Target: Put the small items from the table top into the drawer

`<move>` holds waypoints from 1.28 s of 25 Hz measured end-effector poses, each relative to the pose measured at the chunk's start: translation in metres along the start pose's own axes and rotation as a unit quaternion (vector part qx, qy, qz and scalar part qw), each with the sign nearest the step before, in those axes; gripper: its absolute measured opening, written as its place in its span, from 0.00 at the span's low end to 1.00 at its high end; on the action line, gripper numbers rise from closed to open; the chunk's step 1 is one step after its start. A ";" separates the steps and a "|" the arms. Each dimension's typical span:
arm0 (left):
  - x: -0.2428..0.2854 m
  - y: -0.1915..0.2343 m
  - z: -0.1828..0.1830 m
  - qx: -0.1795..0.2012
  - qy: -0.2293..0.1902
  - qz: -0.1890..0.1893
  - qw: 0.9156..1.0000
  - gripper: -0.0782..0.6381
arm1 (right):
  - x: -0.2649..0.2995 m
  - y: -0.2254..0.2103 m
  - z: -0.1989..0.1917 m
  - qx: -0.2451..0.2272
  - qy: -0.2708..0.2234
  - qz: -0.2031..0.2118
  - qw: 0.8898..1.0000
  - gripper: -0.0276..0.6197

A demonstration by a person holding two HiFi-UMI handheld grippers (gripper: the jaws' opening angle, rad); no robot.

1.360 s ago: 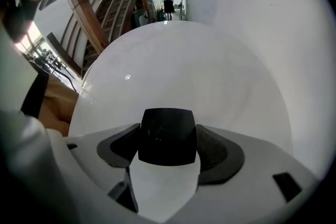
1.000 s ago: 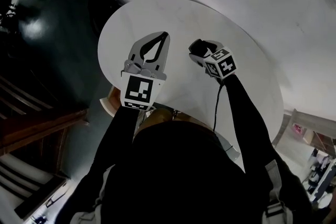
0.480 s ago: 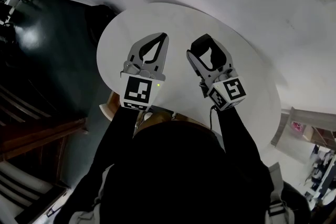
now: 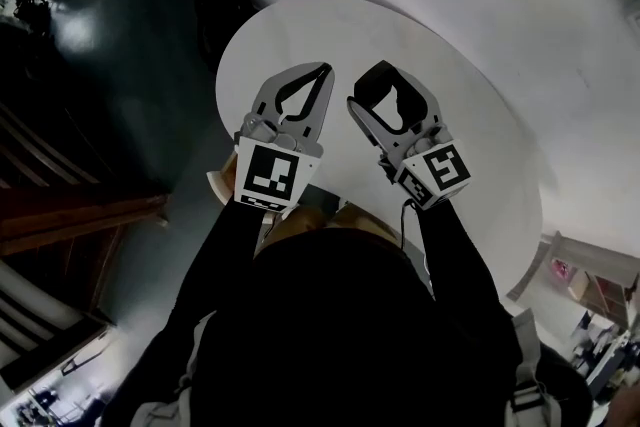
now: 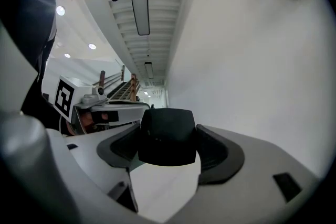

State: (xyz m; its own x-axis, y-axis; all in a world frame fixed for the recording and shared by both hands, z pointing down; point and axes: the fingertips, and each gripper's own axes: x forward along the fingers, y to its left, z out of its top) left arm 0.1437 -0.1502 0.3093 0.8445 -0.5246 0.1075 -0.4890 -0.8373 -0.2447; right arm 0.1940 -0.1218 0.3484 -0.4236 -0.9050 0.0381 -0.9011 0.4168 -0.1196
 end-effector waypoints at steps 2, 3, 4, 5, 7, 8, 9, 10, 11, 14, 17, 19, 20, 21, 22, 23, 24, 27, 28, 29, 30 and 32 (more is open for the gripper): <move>-0.015 0.011 -0.004 0.005 0.006 0.015 1.000 0.13 | 0.015 0.018 -0.005 0.001 0.003 0.026 1.000 0.57; -0.023 0.016 -0.006 0.005 0.009 0.025 1.000 0.13 | 0.021 0.027 -0.007 0.003 0.005 0.039 0.999 0.57; -0.032 0.022 -0.008 0.005 0.013 0.037 0.999 0.13 | 0.028 0.037 -0.009 0.005 0.007 0.053 0.999 0.57; -0.042 0.029 -0.011 0.005 0.016 0.048 0.999 0.13 | 0.036 0.048 -0.012 0.006 0.008 0.068 0.998 0.57; -0.063 0.047 -0.019 0.004 0.024 0.073 0.997 0.13 | 0.054 0.073 -0.015 0.003 0.012 0.096 0.995 0.57; -0.074 0.057 -0.024 0.002 0.029 0.086 0.996 0.13 | 0.063 0.085 -0.018 -0.002 0.015 0.111 0.994 0.57; -0.086 0.065 -0.030 -0.002 0.034 0.100 0.994 0.13 | 0.072 0.097 -0.020 -0.007 0.019 0.126 0.992 0.57; -0.097 0.073 -0.037 -0.007 0.041 0.114 0.993 0.13 | 0.080 0.110 -0.023 -0.012 0.023 0.141 0.990 0.57; -0.107 0.079 -0.042 -0.011 0.046 0.126 0.991 0.13 | 0.086 0.120 -0.026 -0.015 0.025 0.154 0.988 0.57; -0.125 0.092 -0.050 -0.016 0.051 0.143 0.988 0.13 | 0.100 0.140 -0.028 -0.016 0.028 0.173 0.984 0.57; -0.136 0.099 -0.053 -0.018 0.049 0.150 0.987 0.13 | 0.109 0.152 -0.033 -0.014 0.035 0.183 0.982 0.57; -0.143 0.101 -0.057 -0.020 0.051 0.152 0.987 0.13 | 0.112 0.161 -0.045 -0.012 0.054 0.194 0.979 0.57; -0.147 0.100 -0.060 -0.022 0.054 0.154 0.986 0.13 | 0.112 0.166 -0.056 -0.009 0.070 0.201 0.977 0.57; -0.151 0.100 -0.063 -0.026 0.057 0.156 0.986 0.13 | 0.112 0.173 -0.069 -0.005 0.089 0.207 0.974 0.57; -0.155 0.100 -0.066 -0.029 0.060 0.157 0.985 0.13 | 0.112 0.180 -0.083 -0.004 0.108 0.214 0.971 0.57; -0.159 0.101 -0.070 -0.031 0.062 0.158 0.985 0.13 | 0.112 0.188 -0.098 -0.006 0.127 0.220 0.967 0.57; -0.163 0.101 -0.074 -0.033 0.064 0.159 0.985 0.13 | 0.112 0.196 -0.114 -0.010 0.145 0.226 0.963 0.57; -0.180 0.100 -0.087 -0.042 0.075 0.166 0.982 0.13 | 0.106 0.220 -0.163 -0.015 0.200 0.246 0.948 0.57; -0.186 0.100 -0.092 -0.045 0.078 0.169 0.982 0.13 | 0.104 0.228 -0.179 -0.017 0.216 0.253 0.943 0.57; -0.192 0.100 -0.097 -0.048 0.081 0.172 0.981 0.13 | 0.102 0.235 -0.193 -0.021 0.231 0.260 0.937 0.57; -0.197 0.100 -0.102 -0.050 0.084 0.175 0.980 0.13 | 0.101 0.241 -0.207 -0.028 0.245 0.264 0.932 0.57; -0.208 0.101 -0.111 -0.057 0.090 0.181 0.978 0.13 | 0.098 0.251 -0.233 -0.037 0.270 0.271 0.923 0.57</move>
State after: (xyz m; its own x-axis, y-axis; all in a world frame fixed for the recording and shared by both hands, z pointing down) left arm -0.1058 -0.1428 0.3687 0.5641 -0.8004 0.2030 -0.7791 -0.5974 -0.1900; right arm -0.0951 -0.0865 0.5532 -0.7802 -0.3953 0.4847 -0.5386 0.8187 -0.1993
